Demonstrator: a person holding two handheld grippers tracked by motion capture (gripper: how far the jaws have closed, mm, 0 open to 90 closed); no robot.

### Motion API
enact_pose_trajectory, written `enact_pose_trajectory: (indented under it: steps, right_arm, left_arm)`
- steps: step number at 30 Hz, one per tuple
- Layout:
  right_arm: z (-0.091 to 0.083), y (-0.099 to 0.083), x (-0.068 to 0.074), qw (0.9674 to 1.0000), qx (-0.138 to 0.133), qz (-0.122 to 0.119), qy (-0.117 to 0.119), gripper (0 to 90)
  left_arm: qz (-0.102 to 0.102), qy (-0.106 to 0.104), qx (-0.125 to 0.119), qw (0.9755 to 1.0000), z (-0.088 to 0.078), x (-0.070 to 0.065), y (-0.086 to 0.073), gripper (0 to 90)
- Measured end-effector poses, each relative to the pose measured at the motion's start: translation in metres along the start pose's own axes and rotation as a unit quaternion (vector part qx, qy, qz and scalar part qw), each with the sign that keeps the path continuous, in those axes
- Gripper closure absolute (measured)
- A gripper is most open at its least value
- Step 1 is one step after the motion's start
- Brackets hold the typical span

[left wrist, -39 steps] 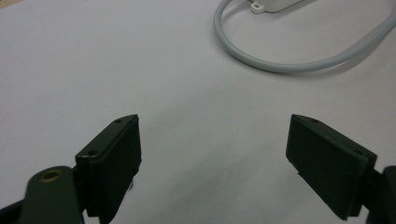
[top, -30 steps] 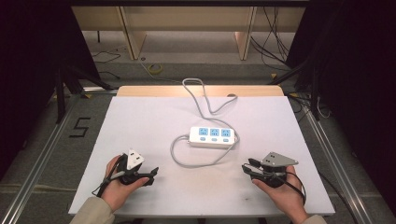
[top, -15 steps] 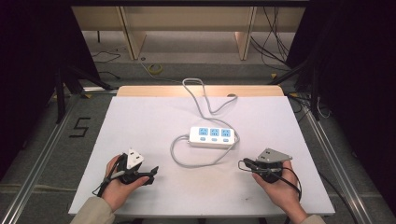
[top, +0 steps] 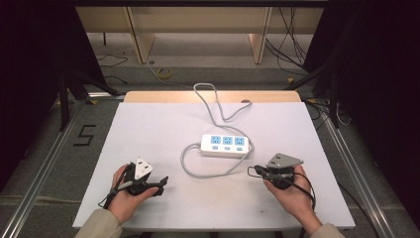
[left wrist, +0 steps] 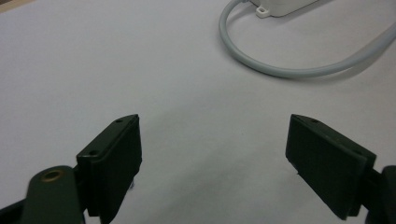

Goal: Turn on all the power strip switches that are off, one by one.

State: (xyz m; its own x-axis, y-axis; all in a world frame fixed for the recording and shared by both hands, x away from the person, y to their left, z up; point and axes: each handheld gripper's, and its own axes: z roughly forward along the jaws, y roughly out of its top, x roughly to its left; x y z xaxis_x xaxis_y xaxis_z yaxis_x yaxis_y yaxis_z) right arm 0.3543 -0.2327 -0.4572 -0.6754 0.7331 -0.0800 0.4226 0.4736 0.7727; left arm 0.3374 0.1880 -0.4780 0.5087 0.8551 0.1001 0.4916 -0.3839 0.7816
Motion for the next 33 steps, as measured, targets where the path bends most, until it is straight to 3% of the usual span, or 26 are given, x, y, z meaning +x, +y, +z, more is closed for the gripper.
enact_pose_trajectory:
  steps: [33]
  right_arm:
    - [0.026,0.035,0.002,1.0,0.001,0.002,0.002,90.0]
  left_arm:
    - [0.001,0.001,-0.003,1.0,0.0,0.0,0.001,18.3]
